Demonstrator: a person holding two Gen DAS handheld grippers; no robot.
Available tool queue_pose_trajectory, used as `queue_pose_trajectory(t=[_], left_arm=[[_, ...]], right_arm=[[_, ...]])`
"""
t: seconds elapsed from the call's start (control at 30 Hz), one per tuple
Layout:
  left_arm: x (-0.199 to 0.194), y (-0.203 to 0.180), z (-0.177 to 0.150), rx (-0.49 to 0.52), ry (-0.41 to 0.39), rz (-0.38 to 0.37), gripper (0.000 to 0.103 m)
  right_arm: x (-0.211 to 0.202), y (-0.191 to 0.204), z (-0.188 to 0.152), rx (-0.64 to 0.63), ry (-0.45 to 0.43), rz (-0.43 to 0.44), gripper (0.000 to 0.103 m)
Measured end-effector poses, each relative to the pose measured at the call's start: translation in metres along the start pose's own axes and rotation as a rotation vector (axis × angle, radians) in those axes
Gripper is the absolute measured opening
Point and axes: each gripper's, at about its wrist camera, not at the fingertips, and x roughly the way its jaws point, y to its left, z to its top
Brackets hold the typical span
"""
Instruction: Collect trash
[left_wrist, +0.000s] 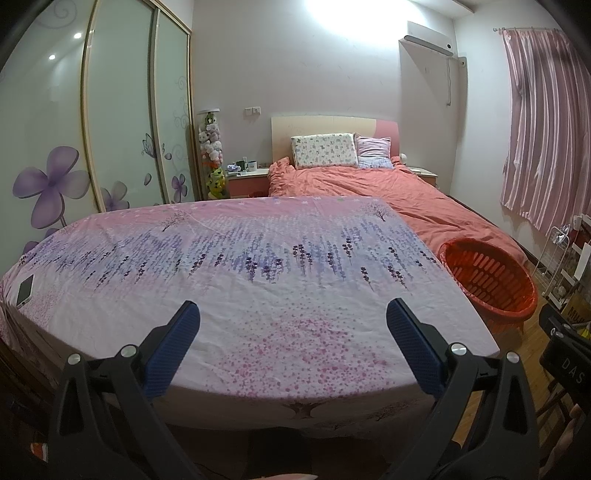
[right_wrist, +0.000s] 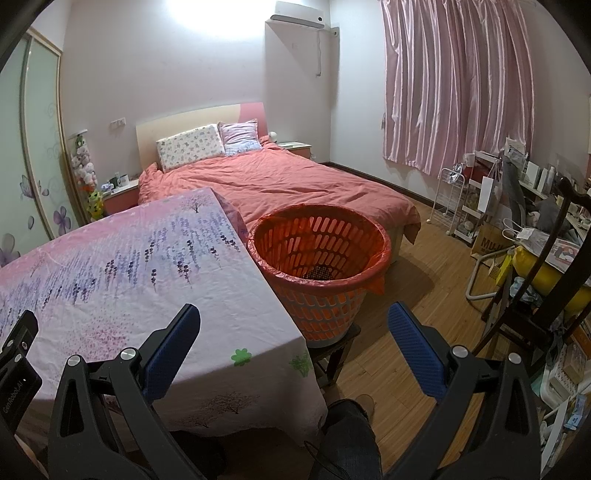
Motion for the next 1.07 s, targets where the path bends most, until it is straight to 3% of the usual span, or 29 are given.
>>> queue_pose_trajectory(t=[1.07], left_arm=[[0.0078,-0.0001,0.0002,0.019,0.002,0.006,0.099]], right_arm=[[0.0066,0.0029,0.0008,-0.003,0.012,0.003,0.101]])
